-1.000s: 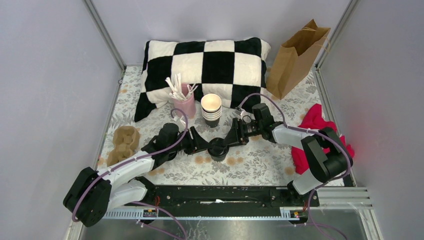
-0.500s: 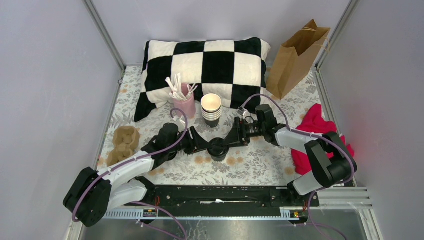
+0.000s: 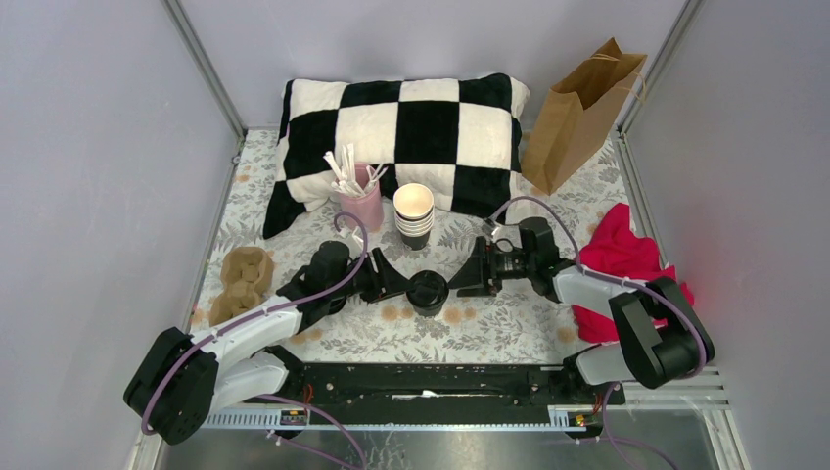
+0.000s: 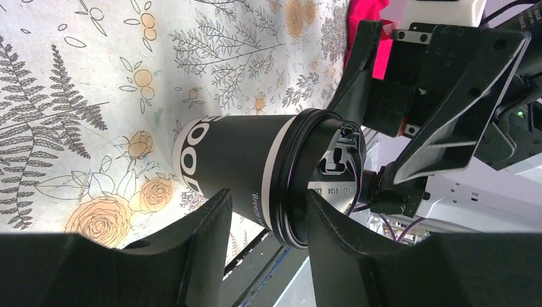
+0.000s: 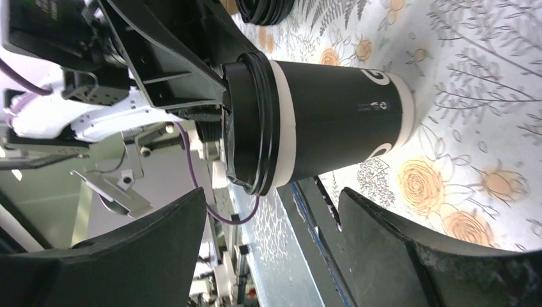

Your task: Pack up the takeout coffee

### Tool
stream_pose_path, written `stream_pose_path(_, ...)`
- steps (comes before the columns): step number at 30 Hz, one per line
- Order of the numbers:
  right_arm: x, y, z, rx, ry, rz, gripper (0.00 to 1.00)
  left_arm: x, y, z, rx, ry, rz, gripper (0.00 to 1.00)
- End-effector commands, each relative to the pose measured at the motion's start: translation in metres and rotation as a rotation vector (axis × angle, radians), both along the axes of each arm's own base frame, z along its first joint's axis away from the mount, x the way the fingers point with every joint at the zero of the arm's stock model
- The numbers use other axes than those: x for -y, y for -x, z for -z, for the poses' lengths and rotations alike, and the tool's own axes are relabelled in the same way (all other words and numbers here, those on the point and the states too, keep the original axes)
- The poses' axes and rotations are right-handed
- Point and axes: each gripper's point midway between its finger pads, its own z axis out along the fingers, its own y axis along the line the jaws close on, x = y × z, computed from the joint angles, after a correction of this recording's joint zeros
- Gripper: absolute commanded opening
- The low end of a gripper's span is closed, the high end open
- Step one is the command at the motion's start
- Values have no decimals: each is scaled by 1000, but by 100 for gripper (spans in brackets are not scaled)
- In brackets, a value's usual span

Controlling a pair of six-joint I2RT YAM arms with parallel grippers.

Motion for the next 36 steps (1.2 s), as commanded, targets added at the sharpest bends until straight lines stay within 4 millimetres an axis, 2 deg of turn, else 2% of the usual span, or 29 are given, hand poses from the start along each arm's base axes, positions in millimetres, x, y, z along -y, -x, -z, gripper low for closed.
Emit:
stream_pose_path(1,12,-4,-16,19,-59,33,83,-3,0,5,-6,-29,-3,49)
stream_pose_path(3,14,-1,-8,4,-36,33,82,-2,0,4,-6,-26,0,49)
stream_pose_path(5,14,1,-3,-8,-35,30,76,-2,1,3,-6,-21,4,49)
stream_pose_path(9,12,-7,-2,-7,-20,47,62,1,0,-1,-3,-16,9,49)
stream_pose_path(15,0,-9,0,-23,-28,13,51,3,0,1,-8,-15,13,48)
stream_pose_path(19,-5,-6,1,-23,-28,1,52,4,1,1,-11,-12,13,48)
stream_pose_path(28,-5,0,-5,-10,-24,-7,60,6,1,-1,-9,-9,20,48)
stream_pose_path(36,-3,0,-3,2,7,-6,59,6,0,-5,-1,-4,19,48)
